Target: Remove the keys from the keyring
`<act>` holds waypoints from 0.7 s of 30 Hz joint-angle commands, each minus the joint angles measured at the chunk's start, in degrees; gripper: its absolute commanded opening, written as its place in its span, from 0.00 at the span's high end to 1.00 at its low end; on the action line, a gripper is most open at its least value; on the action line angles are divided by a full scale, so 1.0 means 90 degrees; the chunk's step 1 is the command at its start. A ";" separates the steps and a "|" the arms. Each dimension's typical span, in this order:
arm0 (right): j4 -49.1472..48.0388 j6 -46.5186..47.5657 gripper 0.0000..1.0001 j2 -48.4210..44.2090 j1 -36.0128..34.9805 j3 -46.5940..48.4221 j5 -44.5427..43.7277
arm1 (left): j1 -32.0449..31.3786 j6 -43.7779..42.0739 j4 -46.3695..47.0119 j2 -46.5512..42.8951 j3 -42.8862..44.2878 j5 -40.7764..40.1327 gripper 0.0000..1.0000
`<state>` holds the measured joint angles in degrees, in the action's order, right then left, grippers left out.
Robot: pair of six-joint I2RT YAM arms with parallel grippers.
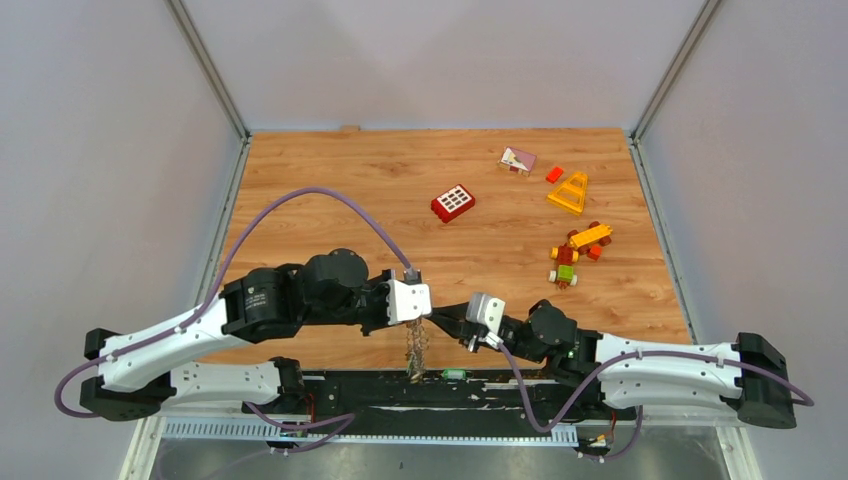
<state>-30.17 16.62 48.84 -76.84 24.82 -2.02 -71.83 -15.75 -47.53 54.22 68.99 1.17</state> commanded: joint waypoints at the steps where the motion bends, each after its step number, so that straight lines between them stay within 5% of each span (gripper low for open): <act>1: -0.0206 0.0067 1.00 -0.0236 -0.0031 0.0116 0.0102 | 0.0025 0.0002 0.0456 -0.0253 0.0228 -0.0367 1.00; 21: -0.0457 0.0079 1.00 -0.0716 -0.0026 -0.0033 0.0103 | 0.0029 0.0220 0.0524 -0.0295 -0.0103 -0.0398 1.00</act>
<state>-29.95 16.86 44.03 -76.84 24.45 -2.02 -71.96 -14.83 -43.88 52.86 68.66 0.32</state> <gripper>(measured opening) 0.016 0.073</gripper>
